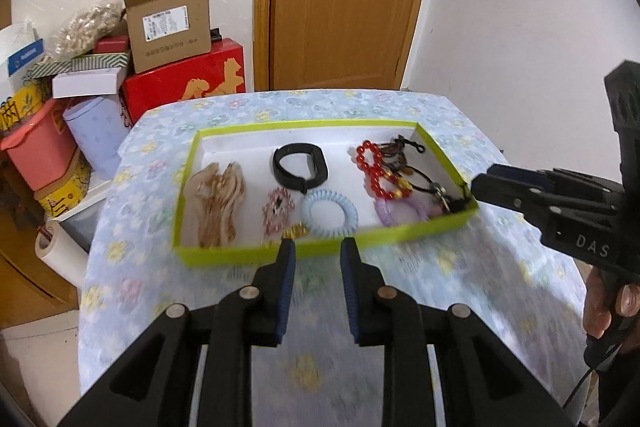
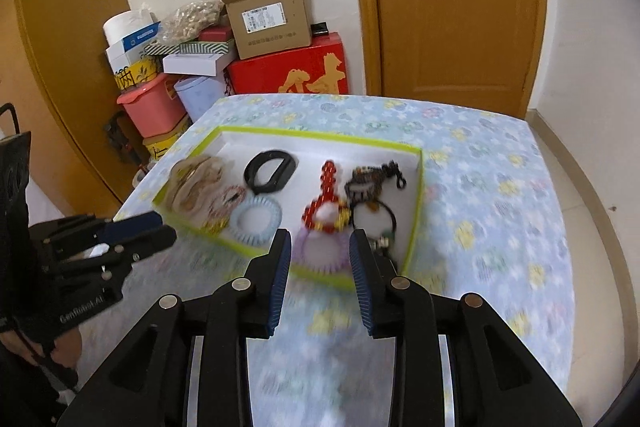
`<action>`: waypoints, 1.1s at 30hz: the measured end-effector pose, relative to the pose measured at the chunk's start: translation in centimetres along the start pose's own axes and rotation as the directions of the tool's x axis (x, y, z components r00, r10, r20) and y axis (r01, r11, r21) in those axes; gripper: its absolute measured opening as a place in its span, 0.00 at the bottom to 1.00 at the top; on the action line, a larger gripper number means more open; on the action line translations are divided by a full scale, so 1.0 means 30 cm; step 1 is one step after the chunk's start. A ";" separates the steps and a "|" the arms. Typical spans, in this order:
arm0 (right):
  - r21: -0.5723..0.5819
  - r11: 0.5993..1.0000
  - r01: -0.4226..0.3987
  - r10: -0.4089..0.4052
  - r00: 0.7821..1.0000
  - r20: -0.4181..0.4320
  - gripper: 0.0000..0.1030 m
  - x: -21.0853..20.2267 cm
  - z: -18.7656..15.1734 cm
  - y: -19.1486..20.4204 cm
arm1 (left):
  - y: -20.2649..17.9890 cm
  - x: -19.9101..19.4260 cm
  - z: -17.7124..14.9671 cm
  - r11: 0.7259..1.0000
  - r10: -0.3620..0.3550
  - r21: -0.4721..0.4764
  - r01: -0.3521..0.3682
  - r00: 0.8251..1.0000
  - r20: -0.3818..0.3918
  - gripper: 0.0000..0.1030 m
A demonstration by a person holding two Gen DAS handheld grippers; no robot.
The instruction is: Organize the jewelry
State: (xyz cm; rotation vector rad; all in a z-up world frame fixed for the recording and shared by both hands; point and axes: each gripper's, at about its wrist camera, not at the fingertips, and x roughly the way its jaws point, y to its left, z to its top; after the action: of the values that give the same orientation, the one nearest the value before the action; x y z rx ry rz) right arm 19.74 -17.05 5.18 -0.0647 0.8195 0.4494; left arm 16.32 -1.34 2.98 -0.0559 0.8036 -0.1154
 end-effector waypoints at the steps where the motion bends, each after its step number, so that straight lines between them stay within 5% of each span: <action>1: -0.003 1.000 0.007 -0.007 1.000 0.003 0.31 -0.018 -0.016 0.006 | -0.003 -0.016 -0.010 1.000 0.001 -0.001 -0.001 1.000 0.003 0.23; 17: -0.011 0.996 0.090 -0.089 0.996 0.011 0.36 -0.261 -0.282 0.085 | -0.022 -0.210 -0.238 0.998 0.058 -0.035 -0.058 0.998 -0.005 0.23; 33: -0.012 0.993 0.118 -0.119 0.992 -0.042 0.36 -0.271 -0.403 0.118 | -0.018 -0.235 -0.335 0.995 0.060 -0.074 -0.063 0.997 -0.042 0.23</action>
State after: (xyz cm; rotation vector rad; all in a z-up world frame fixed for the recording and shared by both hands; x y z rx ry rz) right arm 5.09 -19.54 3.13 -0.1318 0.8506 0.3407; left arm 4.18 -1.05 1.11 -0.1001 0.8481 -0.0280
